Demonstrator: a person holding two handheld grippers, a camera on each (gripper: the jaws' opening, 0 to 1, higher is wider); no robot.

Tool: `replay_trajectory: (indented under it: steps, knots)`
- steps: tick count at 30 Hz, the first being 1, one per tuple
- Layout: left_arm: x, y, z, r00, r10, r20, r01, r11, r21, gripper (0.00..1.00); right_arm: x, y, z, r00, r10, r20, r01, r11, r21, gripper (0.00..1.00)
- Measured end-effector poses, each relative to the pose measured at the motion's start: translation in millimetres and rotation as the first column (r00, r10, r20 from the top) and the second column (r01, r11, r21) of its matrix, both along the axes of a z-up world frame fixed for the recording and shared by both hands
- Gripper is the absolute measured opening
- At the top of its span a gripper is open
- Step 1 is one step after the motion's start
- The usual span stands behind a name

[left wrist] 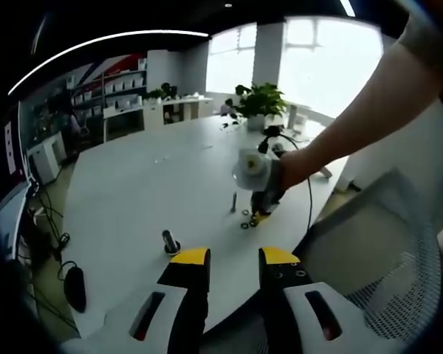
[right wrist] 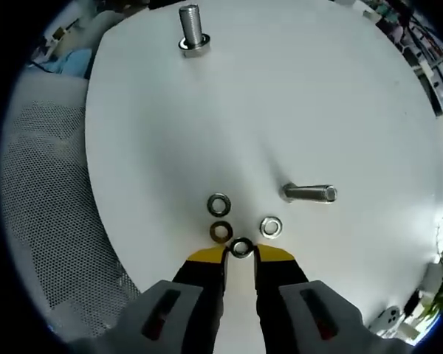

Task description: Place the washer onto the threaded stud by aligning its center hole with the stud, sliding it down to the base, and recovering from edge contact or off-axis alignment until the washer reaches the visible bottom stop.

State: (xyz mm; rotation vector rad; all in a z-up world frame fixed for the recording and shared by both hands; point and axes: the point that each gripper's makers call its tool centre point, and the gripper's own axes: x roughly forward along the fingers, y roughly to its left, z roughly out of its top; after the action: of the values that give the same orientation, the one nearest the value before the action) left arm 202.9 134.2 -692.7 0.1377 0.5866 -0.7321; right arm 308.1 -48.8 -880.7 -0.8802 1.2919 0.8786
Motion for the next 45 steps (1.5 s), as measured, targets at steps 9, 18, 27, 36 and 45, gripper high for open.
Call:
replay_trajectory:
  steps: [9, 18, 27, 36, 45]
  knots:
    - [0.6, 2.2, -1.1, 1.0, 0.01, 0.001, -0.01, 1.0, 0.011, 0.24, -1.3, -0.6, -0.3, 1.0, -0.021, -0.011, 0.021, 0.998, -0.051, 0.16]
    - [1.6, 2.3, -0.3, 1.0, 0.011, 0.001, -0.011, 1.0, 0.007, 0.23, -0.1, -1.5, 1.1, 0.994, -0.11, 0.011, 0.111, 0.994, -0.024, 0.15]
    - [3.2, 3.2, 1.5, 1.0, 0.017, 0.012, -0.017, 1.0, 0.006, 0.23, -0.2, -0.9, 0.6, 0.989, -0.143, 0.029, 0.143, 0.99, 0.007, 0.15]
    - [2.9, 2.4, 3.3, 1.0, 0.011, 0.025, -0.011, 1.0, 0.004, 0.23, 0.9, -2.2, 0.8, 0.971, -0.235, 0.044, 0.232, 0.971, 0.065, 0.15]
    - [4.9, 4.3, 5.4, 0.999, 0.023, 0.033, -0.023, 1.0, -0.005, 0.23, -0.5, -2.7, 1.7, 0.957, -0.256, 0.138, 0.236, 0.961, 0.144, 0.14]
